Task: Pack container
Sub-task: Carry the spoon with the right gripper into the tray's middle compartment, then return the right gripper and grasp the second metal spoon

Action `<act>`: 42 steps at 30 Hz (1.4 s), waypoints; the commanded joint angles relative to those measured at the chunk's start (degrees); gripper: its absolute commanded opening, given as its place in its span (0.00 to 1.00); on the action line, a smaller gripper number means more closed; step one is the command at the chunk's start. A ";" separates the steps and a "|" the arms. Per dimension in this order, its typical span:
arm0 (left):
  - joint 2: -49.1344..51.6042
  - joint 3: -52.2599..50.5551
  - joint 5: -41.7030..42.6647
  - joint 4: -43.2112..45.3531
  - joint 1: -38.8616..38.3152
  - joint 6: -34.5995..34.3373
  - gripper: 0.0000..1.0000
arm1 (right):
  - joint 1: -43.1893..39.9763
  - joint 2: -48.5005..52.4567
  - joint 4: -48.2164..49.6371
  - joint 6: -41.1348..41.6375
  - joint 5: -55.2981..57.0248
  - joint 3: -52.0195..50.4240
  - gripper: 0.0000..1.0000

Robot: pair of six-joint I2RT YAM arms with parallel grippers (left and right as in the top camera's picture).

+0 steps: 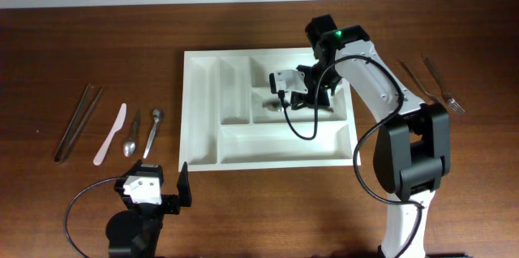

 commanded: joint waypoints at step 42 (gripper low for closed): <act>-0.28 -0.42 -0.44 0.20 -0.22 -0.33 0.99 | -36.46 -2.64 8.76 40.15 18.58 -9.33 0.53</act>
